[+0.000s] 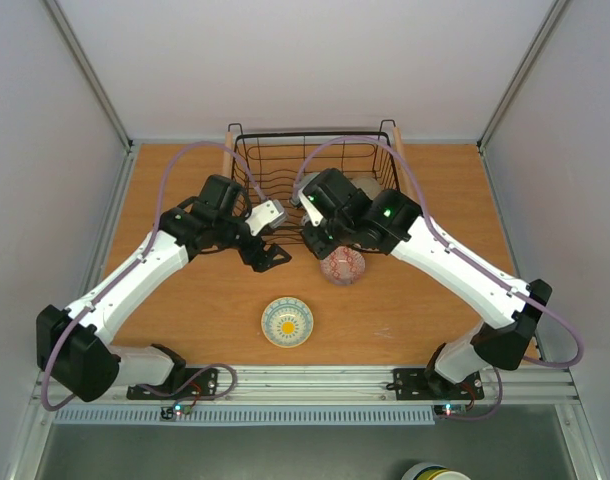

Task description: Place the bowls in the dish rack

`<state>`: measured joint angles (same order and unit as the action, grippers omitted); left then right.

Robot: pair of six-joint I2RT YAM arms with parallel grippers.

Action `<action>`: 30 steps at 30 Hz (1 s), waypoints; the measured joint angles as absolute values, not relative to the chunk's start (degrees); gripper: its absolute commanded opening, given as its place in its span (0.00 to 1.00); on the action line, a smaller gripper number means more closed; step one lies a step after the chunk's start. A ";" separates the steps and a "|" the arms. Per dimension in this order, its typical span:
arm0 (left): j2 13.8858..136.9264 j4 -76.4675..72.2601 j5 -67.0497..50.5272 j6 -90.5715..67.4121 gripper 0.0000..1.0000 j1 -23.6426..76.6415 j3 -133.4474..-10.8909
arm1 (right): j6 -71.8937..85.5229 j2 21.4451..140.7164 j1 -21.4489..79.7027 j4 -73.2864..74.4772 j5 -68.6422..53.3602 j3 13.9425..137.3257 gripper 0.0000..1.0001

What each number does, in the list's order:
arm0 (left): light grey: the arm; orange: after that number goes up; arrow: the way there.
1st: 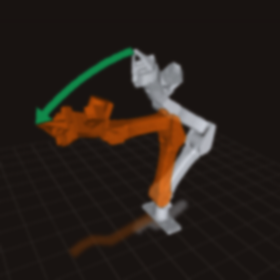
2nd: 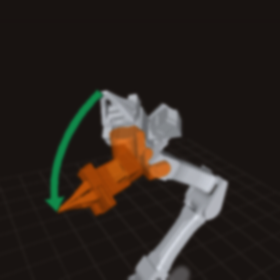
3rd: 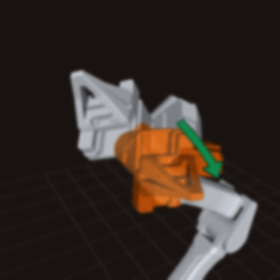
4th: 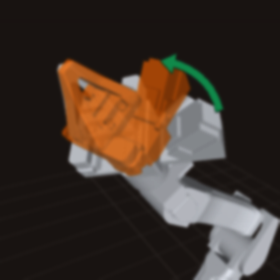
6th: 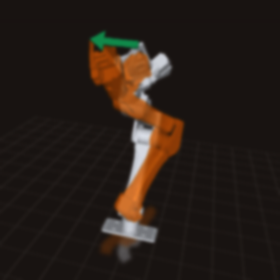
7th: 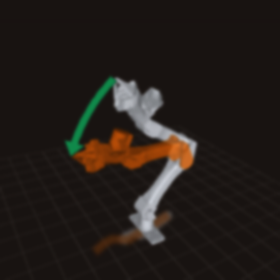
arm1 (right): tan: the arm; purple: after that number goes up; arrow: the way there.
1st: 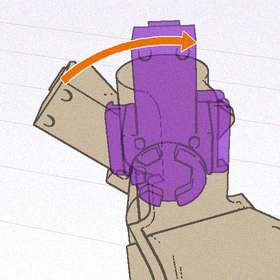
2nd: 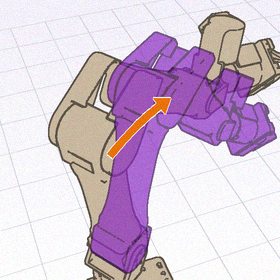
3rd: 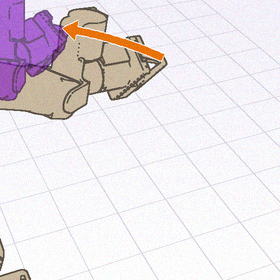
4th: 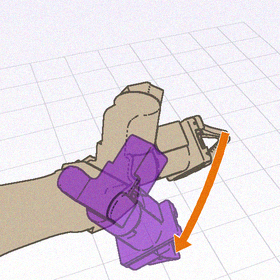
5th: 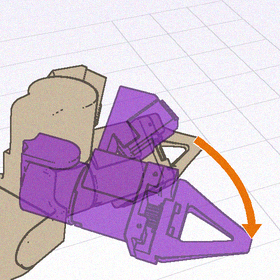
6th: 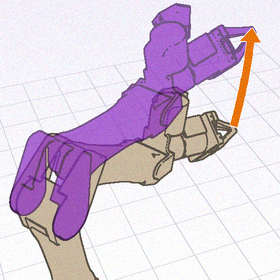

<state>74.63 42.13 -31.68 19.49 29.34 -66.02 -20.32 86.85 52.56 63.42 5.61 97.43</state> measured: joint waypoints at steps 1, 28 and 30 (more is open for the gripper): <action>74.63 41.98 -31.64 19.38 0.90 29.34 -66.02 | -20.32 86.96 52.51 63.42 5.67 97.34 0.01; 74.89 41.74 -30.96 18.68 0.89 29.34 -66.02 | -1.61 72.31 46.39 67.07 9.65 67.70 0.61; 74.87 41.76 -30.72 18.68 0.89 29.34 -66.02 | -0.58 73.17 46.15 65.82 8.27 64.82 0.61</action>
<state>74.87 41.76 -30.72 18.68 29.34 -66.02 -0.58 73.17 46.15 65.82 8.27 64.82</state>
